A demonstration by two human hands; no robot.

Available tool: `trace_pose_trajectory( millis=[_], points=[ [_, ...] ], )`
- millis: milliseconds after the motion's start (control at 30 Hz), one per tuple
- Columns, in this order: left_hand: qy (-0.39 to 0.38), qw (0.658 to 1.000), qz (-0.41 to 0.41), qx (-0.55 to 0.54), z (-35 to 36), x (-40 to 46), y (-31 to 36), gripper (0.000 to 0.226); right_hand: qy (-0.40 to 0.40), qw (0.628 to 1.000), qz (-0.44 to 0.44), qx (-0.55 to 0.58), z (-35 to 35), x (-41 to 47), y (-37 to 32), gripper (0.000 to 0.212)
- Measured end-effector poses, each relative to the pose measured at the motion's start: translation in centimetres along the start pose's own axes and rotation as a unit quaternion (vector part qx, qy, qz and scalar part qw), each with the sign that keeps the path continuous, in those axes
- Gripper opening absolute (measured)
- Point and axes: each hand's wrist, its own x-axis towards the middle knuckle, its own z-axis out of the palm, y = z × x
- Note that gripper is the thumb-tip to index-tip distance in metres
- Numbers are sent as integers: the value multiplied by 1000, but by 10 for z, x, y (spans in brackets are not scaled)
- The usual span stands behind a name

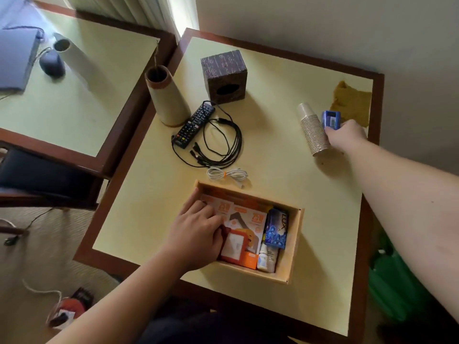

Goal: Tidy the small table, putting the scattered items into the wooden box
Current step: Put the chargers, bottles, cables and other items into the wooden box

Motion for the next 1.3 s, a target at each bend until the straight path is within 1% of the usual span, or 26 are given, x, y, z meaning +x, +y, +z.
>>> trace_pose_trajectory(
  millis=[67,233,333,433,500,533,633,700,800,867,933,1000,1067,1133,1200,1300],
  points=[
    [-8,1000,-6,-1,0,1,-1,28,3,999,22,24,5,8,-1,56],
    [-23,1000,-11,-3,0,0,-1,32,12,995,51,88,8,5,2,55],
    [-19,1000,-15,-1,-2,1,1,32,35,991,66,116,3,-8,11,53],
    [-13,1000,-8,-5,-2,-1,1,29,62,983,108,136,-5,-38,23,53],
    [-6,1000,-4,-5,-1,-1,-1,29,71,973,124,183,-6,-66,37,42],
    [0,1000,-3,-8,-1,-2,-1,29,76,968,116,208,-4,-85,44,36],
    [24,999,5,-24,0,-3,-3,32,94,952,68,282,-1,-155,59,35],
    [55,998,10,-38,-1,-2,-4,33,73,954,14,291,-1,-210,64,35],
    [110,992,8,-64,-4,9,-6,32,-1,967,-105,231,1,-271,72,40],
    [132,988,-4,-79,-7,21,-8,33,-68,969,-178,158,5,-290,74,43],
    [124,988,-13,-91,-10,31,-7,42,-119,959,-255,42,8,-301,74,44],
    [105,990,-11,-94,-8,37,-8,48,-143,935,-316,-77,9,-307,70,48],
    [78,994,-2,-72,-4,40,-10,50,-159,912,-344,-155,9,-311,66,50],
    [62,997,6,-47,0,40,-11,51,-165,895,-362,-202,9,-315,60,50],
    [65,997,9,-44,0,41,-12,49,-167,875,-382,-247,13,-319,57,50],
    [64,997,14,-45,0,41,-14,51,-169,855,-385,-303,19,-320,56,51]
  ],
)
